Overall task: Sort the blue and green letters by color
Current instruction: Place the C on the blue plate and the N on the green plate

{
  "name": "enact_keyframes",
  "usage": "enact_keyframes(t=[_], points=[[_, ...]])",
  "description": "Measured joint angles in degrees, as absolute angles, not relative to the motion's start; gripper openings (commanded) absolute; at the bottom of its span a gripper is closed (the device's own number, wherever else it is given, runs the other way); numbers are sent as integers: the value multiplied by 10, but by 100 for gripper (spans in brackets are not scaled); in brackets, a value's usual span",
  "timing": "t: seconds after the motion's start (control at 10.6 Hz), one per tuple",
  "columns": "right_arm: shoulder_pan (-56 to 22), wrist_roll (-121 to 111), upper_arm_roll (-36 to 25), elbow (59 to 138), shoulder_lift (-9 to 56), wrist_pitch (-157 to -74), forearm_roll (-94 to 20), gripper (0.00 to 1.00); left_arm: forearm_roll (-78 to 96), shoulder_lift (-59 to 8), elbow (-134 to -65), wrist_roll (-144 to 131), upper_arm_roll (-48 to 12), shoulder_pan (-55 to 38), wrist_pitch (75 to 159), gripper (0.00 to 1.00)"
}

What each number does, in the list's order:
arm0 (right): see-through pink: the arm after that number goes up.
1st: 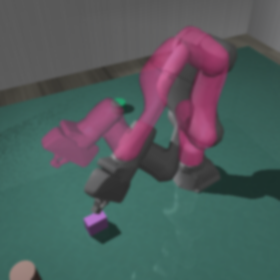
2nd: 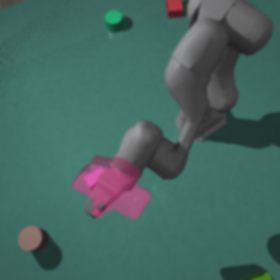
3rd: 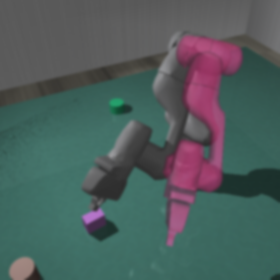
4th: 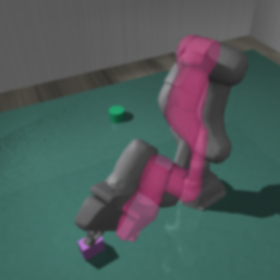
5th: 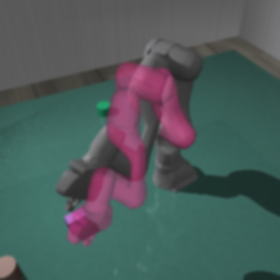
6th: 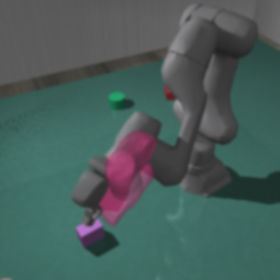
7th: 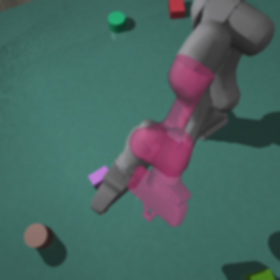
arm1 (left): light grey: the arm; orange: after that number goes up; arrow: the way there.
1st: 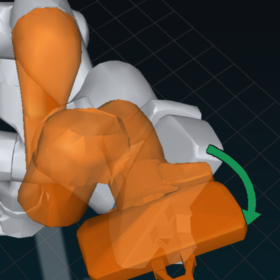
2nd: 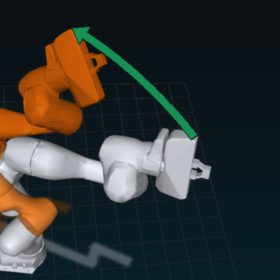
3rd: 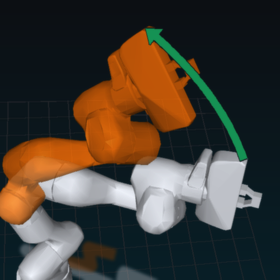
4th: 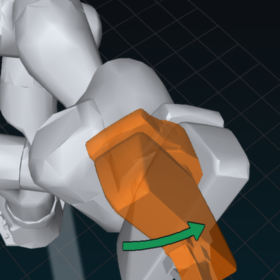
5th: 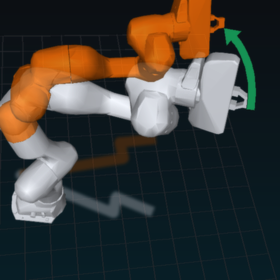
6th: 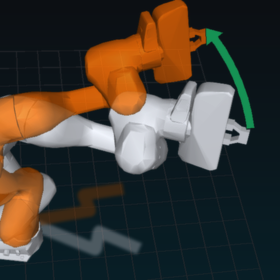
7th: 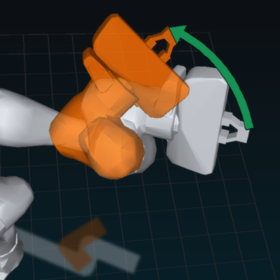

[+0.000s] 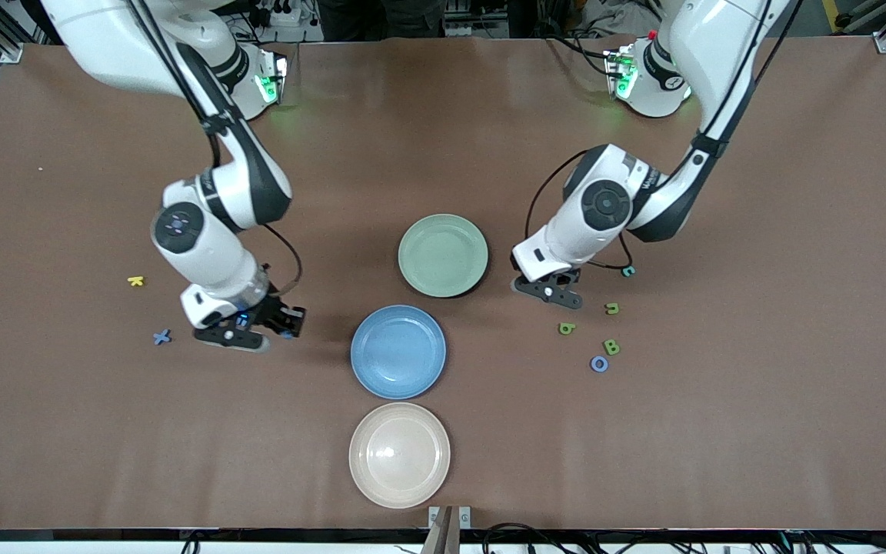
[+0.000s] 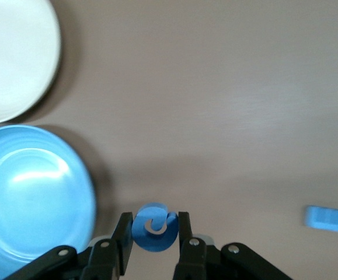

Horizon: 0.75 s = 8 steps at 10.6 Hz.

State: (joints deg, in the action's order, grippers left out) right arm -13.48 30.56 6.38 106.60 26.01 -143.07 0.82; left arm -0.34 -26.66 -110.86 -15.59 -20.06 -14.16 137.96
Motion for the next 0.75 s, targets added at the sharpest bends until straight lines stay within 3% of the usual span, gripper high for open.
enact_keyframes(t=[0.66, 0.75], points=[[-231, 385, 67, 907, 388, -1434, 9, 9, -3, -313, -1067, -370, -200, -224, 1388, 0], [-234, 386, 67, 897, 397, -1434, 9, 29, -3, -326, -1051, -403, -200, -239, 1390, 0]])
